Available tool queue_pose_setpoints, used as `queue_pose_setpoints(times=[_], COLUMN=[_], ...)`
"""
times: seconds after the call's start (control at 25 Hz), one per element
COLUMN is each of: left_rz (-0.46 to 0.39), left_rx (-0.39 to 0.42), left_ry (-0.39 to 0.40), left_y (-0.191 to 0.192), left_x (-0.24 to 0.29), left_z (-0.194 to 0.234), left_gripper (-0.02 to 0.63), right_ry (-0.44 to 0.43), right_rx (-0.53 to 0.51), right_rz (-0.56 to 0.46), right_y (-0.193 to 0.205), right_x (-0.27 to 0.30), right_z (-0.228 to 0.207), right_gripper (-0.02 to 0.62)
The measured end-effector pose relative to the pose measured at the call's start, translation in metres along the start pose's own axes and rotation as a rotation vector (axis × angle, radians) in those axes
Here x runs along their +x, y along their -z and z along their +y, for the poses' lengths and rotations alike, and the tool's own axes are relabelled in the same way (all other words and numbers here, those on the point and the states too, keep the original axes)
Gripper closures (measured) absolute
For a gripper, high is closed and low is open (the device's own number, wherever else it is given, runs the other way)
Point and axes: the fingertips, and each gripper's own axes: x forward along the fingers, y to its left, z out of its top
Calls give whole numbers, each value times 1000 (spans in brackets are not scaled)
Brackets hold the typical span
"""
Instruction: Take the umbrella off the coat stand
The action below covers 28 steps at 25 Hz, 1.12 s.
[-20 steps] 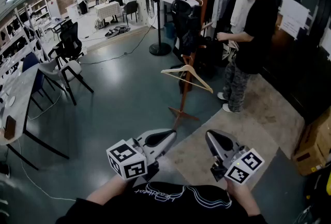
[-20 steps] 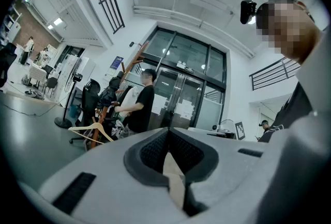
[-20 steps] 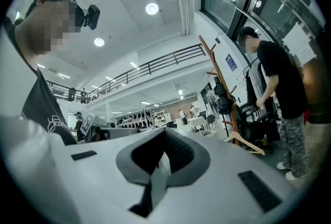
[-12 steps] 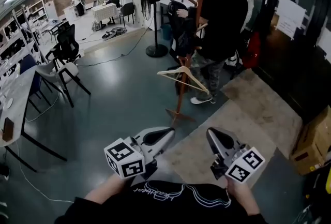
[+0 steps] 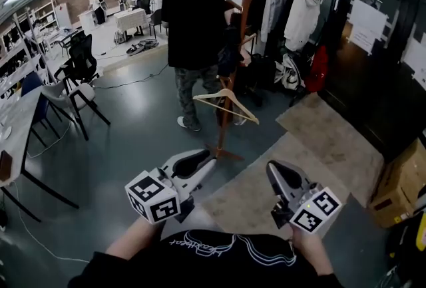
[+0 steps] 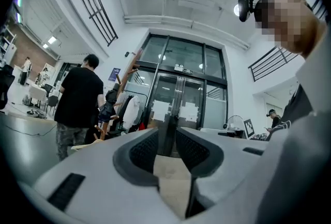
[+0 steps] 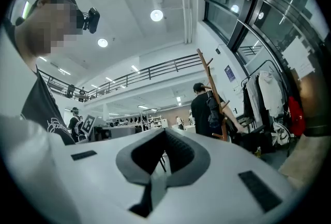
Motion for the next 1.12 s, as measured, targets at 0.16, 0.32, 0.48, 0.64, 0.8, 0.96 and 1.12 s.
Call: queue_pose_setpoints(times=[0.16,0.32,0.48,0.64,0.8,0.96,1.12], left_rz=[-3,-1,-4,19,35,41,46], left_rx=[11,28,31,32,26,24,22], left_ry=[-14,-29,-48,-58,-73,-71,-54], left_y=[3,8,10,16,21,22,18], left_x=[12,24,33,42,53,74,102], left_z=[-6,-10,-7,2,22,52,87], left_gripper=[467,407,364,330,314,304,286], right_ry=[-2,2,2,0,8,23,47], right_rx=[-1,8,22,35,38,39,39], right_rz=[3,5,12,20,30,38,44], right_y=[0,6,11,15,17,20,17], right_x=[-14,-27,-31,-28,-16,5,33], right_z=[-9,-20,-30,-39,-55,-79,-110], right_gripper=[592,592,592,592,592,592,592])
